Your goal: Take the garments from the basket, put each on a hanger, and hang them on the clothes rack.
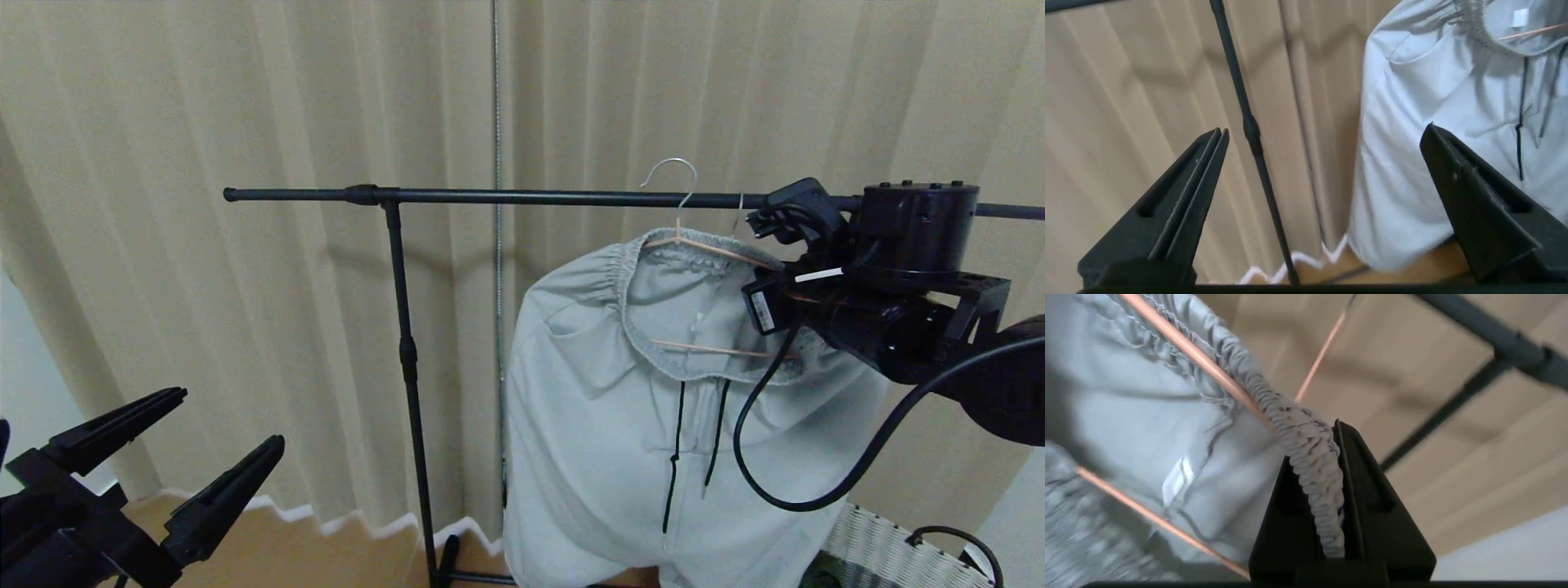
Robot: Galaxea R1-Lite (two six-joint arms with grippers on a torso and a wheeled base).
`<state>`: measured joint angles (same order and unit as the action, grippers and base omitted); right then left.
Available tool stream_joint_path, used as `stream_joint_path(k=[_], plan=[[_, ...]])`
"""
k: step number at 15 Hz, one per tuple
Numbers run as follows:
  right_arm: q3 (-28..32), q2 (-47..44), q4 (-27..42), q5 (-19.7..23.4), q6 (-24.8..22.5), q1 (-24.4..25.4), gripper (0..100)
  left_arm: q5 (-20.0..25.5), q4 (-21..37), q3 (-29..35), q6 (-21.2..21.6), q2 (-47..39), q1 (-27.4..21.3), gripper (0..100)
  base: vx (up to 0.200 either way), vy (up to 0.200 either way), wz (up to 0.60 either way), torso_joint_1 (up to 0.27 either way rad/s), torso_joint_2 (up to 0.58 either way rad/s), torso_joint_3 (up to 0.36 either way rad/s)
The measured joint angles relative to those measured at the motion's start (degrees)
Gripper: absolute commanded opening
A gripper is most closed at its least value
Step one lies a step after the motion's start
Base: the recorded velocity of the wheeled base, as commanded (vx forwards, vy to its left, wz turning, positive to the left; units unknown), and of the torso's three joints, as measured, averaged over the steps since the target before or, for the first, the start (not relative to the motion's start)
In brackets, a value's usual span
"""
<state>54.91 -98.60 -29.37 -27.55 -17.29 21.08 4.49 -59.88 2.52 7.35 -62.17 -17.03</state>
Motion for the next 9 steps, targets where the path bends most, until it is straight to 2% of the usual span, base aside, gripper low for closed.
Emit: stream_joint_path(k=[2,5,9], plan=[[1.12,-1.15,0.02,-0.66,0.0,-0.41,0,0.0,-0.04,0.72,-0.68,-0.72,0.0,100,0.2,0.0,0.0,0.002,0.01,0.002],[2.94,-3.06,0.04,-2.58,0.0,-0.85,0,-0.02,-0.13,3.15,-5.74,-2.24,-0.22,100,0.2,0.0,0.0,-0.001,0.0,0.004],[6.21,-5.58,0.44,-6.99,-0.09,-1.18,0,-0.02,-0.2,3.97,-6.42,-4.78,-0.46,100,0.0,0.0,0.0,0.0,0.0,0.0]])
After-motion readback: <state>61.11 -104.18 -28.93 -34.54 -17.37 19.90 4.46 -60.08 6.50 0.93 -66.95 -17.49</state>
